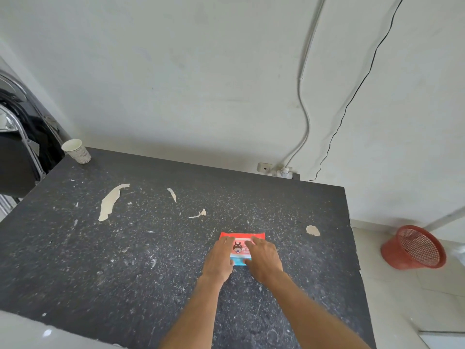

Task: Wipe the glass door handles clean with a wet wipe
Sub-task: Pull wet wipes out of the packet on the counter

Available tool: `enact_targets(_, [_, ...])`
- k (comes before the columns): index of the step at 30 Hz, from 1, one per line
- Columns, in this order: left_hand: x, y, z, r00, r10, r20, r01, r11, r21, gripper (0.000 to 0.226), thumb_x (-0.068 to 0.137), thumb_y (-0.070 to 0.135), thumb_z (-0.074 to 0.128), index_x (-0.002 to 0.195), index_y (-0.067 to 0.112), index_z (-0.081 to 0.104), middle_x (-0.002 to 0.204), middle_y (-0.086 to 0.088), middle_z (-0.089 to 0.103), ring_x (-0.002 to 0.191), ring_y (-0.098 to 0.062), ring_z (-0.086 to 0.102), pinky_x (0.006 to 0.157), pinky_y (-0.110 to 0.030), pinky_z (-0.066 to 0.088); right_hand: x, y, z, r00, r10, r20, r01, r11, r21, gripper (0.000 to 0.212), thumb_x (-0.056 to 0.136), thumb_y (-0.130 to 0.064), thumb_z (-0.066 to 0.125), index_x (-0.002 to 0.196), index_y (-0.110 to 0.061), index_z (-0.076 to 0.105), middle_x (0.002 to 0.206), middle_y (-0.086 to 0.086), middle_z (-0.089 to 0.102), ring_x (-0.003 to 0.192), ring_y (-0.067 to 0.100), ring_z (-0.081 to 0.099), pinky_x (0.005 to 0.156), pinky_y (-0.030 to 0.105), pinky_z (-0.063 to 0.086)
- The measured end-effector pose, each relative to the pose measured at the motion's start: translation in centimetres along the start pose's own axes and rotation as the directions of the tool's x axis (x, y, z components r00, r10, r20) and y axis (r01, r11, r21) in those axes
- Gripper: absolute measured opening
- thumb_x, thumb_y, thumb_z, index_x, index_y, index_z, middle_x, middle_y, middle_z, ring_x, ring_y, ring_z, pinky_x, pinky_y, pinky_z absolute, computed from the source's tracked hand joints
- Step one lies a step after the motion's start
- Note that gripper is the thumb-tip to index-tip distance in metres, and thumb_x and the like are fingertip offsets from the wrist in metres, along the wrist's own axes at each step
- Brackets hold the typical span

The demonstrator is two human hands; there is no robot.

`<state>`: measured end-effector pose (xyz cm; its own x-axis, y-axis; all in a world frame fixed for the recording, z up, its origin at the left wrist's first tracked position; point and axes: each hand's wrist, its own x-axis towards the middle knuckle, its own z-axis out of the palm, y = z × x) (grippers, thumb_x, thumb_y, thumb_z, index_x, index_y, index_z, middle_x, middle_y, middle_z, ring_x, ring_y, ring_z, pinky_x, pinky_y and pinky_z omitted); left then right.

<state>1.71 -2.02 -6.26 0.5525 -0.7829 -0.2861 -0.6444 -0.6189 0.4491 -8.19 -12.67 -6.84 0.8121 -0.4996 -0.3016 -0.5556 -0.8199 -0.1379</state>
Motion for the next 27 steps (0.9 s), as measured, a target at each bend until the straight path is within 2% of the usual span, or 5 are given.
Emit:
enact_targets(6, [0.6,-0.4,0.2,1.000,-0.016,-0.021,0.016,0.999,-0.028,0.063,0.092,0.008,0.062,0.147,0.017,0.033,0.147,-0.001,0.039,0.136,-0.017,0.038,0.109,-0.031,0.037,0.2,-0.1,0.2,0.999,-0.030,-0.039,0.030,1.000,0.002,0.039,0.099,-0.036,0.048,0.135,-0.021,0.048,0.140,0.005,0.048,0.126,0.026,0.046,0.104,0.041,0.039])
enact_targets(10, [0.8,-0.3,0.4,0.998,-0.052,-0.046,0.050,0.998,-0.049,0.072,0.091,0.004,0.063,0.151,0.019,0.027,0.149,-0.001,0.039,0.137,-0.017,0.038,0.112,-0.031,0.037,0.6,0.3,-0.4,0.992,-0.017,-0.123,0.027,0.997,0.075,0.032,0.104,-0.031,0.033,0.124,-0.021,0.056,0.117,0.003,0.062,0.102,0.024,0.060,0.092,0.039,0.047])
enact_targets(16, [1.2,-0.1,-0.1,0.996,-0.067,-0.051,0.061,0.993,-0.099,0.100,0.085,0.006,0.072,0.156,0.027,0.004,0.143,-0.002,0.045,0.131,-0.016,0.046,0.106,-0.033,0.045,3.2,0.6,-2.3,0.971,0.212,-0.112,-0.164,0.928,0.334,0.037,0.101,-0.045,0.036,0.119,-0.022,0.058,0.105,0.007,0.070,0.092,0.026,0.066,0.077,0.036,0.055])
enact_targets(21, [1.7,-0.6,-0.6,0.999,-0.024,-0.039,0.019,0.994,-0.111,0.082,0.083,0.020,0.076,0.147,0.023,0.025,0.139,0.001,0.051,0.127,-0.015,0.050,0.103,-0.032,0.047,4.7,0.6,-2.3,0.900,0.420,-0.117,-0.322,0.821,0.472,0.016,0.097,-0.022,0.052,0.110,-0.016,0.046,0.089,0.007,0.066,0.072,0.021,0.064,0.068,0.038,0.060])
enact_targets(27, [2.5,-0.7,-0.8,0.999,0.045,-0.012,-0.045,0.999,0.015,0.057,0.089,0.037,0.067,0.138,0.022,0.043,0.140,-0.002,0.045,0.128,-0.016,0.046,0.102,-0.030,0.046,4.3,0.8,-1.2,0.914,0.395,-0.092,-0.339,0.869,0.360,0.025,0.091,-0.008,0.060,0.112,-0.018,0.068,0.112,0.005,0.058,0.092,0.020,0.061,0.078,0.034,0.057])
